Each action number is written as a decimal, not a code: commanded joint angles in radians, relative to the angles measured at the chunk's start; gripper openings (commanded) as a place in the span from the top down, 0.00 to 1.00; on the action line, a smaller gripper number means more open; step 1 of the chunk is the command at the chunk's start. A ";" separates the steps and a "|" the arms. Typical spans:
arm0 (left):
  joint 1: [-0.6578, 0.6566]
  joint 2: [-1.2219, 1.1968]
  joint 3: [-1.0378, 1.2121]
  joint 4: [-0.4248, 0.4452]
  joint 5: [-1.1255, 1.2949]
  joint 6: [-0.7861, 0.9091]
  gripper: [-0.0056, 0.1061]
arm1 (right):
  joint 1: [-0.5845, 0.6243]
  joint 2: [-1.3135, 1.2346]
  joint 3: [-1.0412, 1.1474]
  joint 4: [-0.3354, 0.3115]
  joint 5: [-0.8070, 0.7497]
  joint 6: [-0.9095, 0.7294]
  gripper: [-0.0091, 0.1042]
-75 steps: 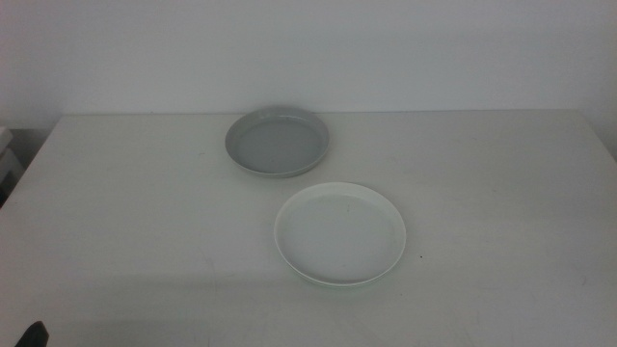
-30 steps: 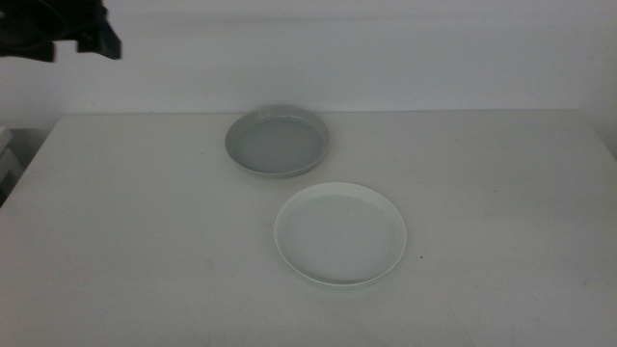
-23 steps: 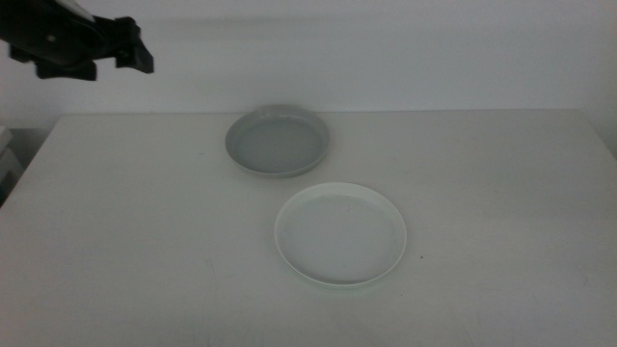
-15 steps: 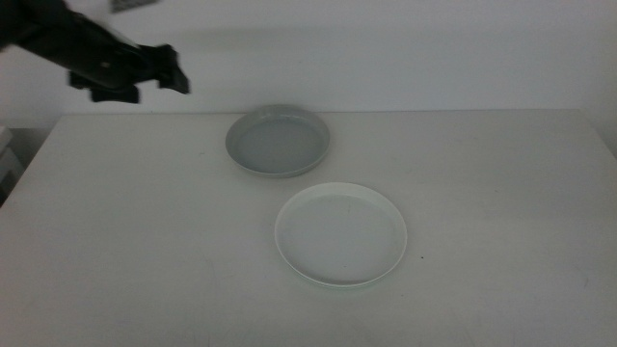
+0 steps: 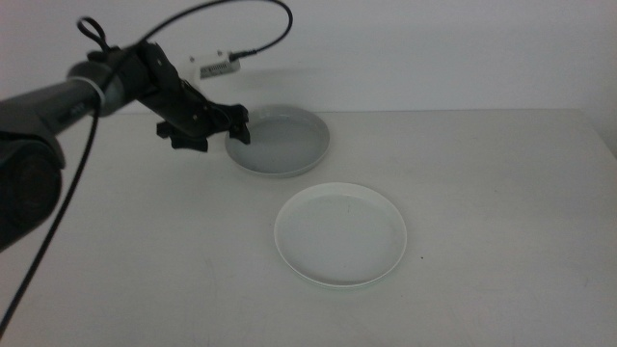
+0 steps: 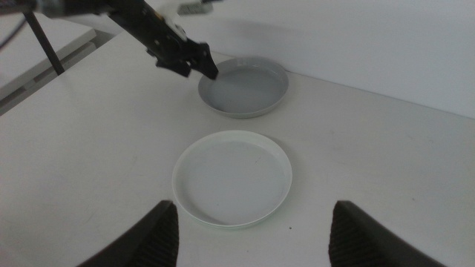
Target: Stack the three bowls on top of each other.
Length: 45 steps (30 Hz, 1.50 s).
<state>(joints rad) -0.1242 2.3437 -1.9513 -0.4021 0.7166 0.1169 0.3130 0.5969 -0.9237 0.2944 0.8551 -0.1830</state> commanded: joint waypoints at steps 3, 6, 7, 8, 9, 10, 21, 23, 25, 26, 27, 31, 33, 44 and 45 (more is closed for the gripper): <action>-0.006 -0.017 -0.051 -0.055 -0.056 -0.015 0.10 | -0.001 0.004 -0.021 0.006 -0.063 -0.002 0.46; -0.006 0.001 -0.051 -0.074 -0.063 -0.015 0.28 | -0.001 0.004 -0.021 0.006 -0.063 -0.002 0.46; -0.006 0.005 -0.051 -0.076 -0.060 -0.015 0.38 | -0.001 0.004 -0.021 0.006 -0.063 -0.002 0.46; -0.006 0.006 -0.051 -0.078 -0.058 -0.015 0.46 | -0.001 0.004 -0.021 0.006 -0.063 -0.002 0.46; -0.006 0.007 -0.051 -0.081 -0.054 -0.015 0.60 | -0.001 0.004 -0.021 0.006 -0.063 -0.002 0.46; -0.006 0.007 -0.051 -0.084 -0.053 -0.015 0.70 | -0.001 0.004 -0.021 0.006 -0.063 -0.002 0.46; -0.010 -0.153 -0.010 -0.095 -0.009 -0.008 0.95 | -0.001 0.004 -0.021 0.006 -0.063 -0.002 0.46; -0.019 -0.219 0.039 -0.089 -0.014 0.012 0.95 | -0.001 0.004 -0.021 0.006 -0.063 -0.002 0.46; -0.035 -0.294 0.113 -0.087 -0.032 0.029 0.95 | -0.001 0.004 -0.021 0.006 -0.063 -0.002 0.46; -0.045 -0.333 0.157 -0.087 -0.043 0.042 0.95 | -0.001 0.004 -0.021 0.006 -0.063 -0.002 0.46; -0.056 -0.364 0.195 -0.086 -0.052 0.046 0.95 | -0.001 0.004 -0.021 0.006 -0.063 -0.002 0.46; -0.121 -0.491 0.376 -0.080 -0.117 0.046 0.95 | -0.001 0.004 -0.021 0.006 -0.063 -0.002 0.46; -0.160 -0.537 0.458 -0.078 -0.157 0.046 0.95 | -0.001 0.004 -0.021 0.006 -0.063 -0.002 0.46; -0.294 -0.544 0.677 -0.098 -0.321 0.033 0.95 | -0.001 0.004 -0.021 0.006 -0.063 -0.002 0.46; -0.296 -0.535 0.683 -0.102 -0.331 0.033 0.95 | -0.001 0.004 -0.021 0.006 -0.063 -0.002 0.46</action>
<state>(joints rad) -0.4126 1.8525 -1.2534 -0.4692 0.4574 0.1640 0.3130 0.5969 -0.9237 0.2944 0.8551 -0.1830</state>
